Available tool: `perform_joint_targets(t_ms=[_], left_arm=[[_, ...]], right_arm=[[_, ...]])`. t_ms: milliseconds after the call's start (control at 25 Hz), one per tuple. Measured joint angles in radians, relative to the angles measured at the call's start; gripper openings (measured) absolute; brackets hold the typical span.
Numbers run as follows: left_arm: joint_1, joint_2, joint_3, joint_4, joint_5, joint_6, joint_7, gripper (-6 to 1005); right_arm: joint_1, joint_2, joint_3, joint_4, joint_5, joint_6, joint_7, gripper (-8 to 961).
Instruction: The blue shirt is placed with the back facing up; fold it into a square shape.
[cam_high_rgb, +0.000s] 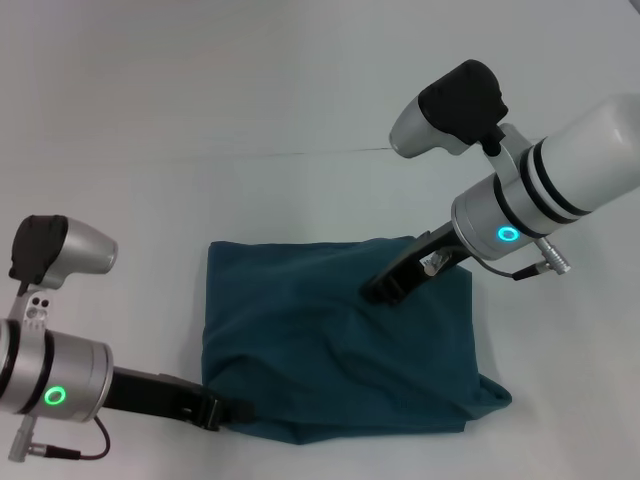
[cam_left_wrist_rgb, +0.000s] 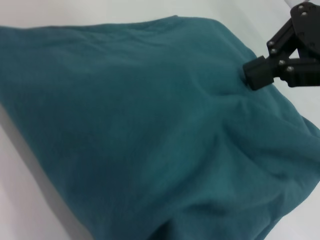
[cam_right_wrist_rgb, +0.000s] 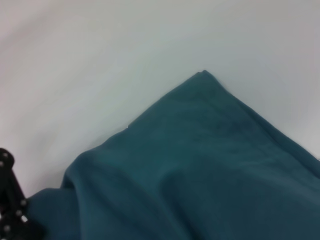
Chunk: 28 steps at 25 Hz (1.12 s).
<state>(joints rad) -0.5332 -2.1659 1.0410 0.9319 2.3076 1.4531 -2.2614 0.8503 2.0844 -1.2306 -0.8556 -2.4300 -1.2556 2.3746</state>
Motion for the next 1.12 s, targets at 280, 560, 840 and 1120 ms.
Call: perform_joint_targets(t_ms=[280, 560, 840, 1120], left_arm=[[0.0, 0.001, -0.009, -0.02, 0.017, -0.008, -0.003, -1], [0.031, -0.004, -0.018, 0.071, -0.028, 0.05, 0.006, -1], [0.056, -0.006, -0.015, 0.144, -0.11, 0.065, 0.009, -1], [0.007, 0.0, 0.032, 0.014, -0.104, -0.056, 0.002, -1]], right_arm=[[0.023, -0.008, 0.001, 0.09, -0.015, 0.057, 0.002, -1], [0.028, -0.009, 0.002, 0.122, -0.039, 0.096, 0.003, -1], [0.004, 0.005, 0.035, 0.022, -0.014, 0.013, -0.013, -2], [0.002, 0.011, -0.028, -0.009, 0.112, -0.031, -0.072, -2]])
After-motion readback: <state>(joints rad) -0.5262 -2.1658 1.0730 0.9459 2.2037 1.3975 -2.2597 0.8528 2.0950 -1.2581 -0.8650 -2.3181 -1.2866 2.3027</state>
